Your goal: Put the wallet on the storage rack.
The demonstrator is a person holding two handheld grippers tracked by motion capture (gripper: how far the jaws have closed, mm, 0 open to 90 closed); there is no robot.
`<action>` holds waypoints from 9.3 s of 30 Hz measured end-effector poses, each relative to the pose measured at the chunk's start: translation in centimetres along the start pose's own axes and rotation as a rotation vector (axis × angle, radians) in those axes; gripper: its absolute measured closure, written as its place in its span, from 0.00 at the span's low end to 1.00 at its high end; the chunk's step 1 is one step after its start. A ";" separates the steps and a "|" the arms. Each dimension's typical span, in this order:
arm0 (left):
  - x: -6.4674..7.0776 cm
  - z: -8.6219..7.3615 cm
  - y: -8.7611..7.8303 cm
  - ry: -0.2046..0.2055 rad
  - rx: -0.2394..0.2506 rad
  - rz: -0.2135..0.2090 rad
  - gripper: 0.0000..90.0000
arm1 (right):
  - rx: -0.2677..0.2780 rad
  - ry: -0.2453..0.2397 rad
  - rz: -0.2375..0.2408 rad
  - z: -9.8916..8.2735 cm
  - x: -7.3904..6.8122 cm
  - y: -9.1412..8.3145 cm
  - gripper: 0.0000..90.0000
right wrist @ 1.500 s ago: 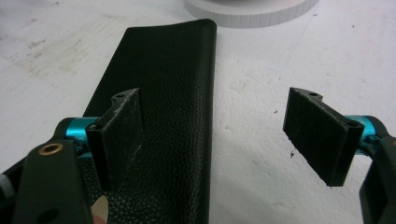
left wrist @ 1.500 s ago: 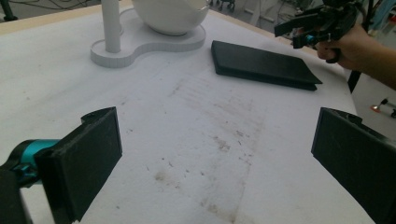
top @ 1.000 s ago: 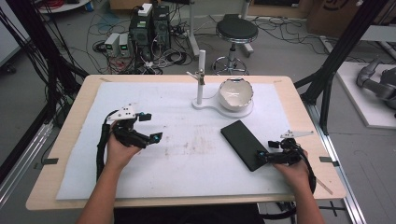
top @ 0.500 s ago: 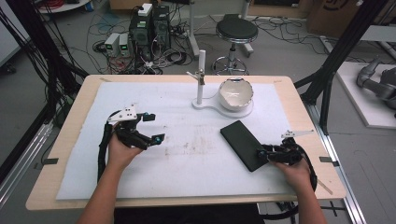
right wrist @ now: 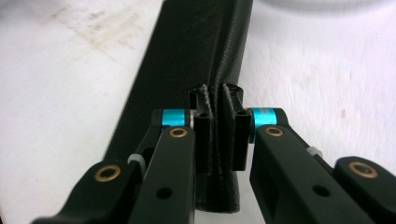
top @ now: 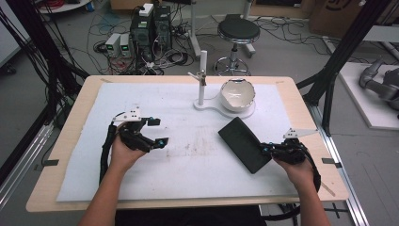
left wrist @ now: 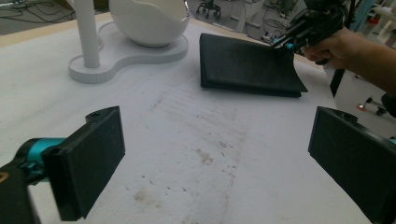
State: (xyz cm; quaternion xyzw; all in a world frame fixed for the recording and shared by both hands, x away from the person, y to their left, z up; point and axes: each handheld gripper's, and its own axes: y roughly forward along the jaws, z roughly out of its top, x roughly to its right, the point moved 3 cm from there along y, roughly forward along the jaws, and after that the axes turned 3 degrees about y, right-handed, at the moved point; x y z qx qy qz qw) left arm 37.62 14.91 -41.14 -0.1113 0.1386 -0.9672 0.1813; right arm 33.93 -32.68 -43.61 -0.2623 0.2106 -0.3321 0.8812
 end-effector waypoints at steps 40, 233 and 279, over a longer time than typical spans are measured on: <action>2.9 1.6 9.3 0.036 -0.134 -0.236 0.25 | 0.090 -0.463 0.208 4.6 -8.7 1.1 0.95; -0.7 2.4 -2.7 0.037 -0.010 0.163 0.06 | 0.140 0.028 -0.148 0.9 -0.3 1.4 0.25; 0.2 -3.3 -3.2 0.009 -0.081 0.200 0.02 | 0.139 0.035 -0.157 1.0 -0.1 1.6 0.25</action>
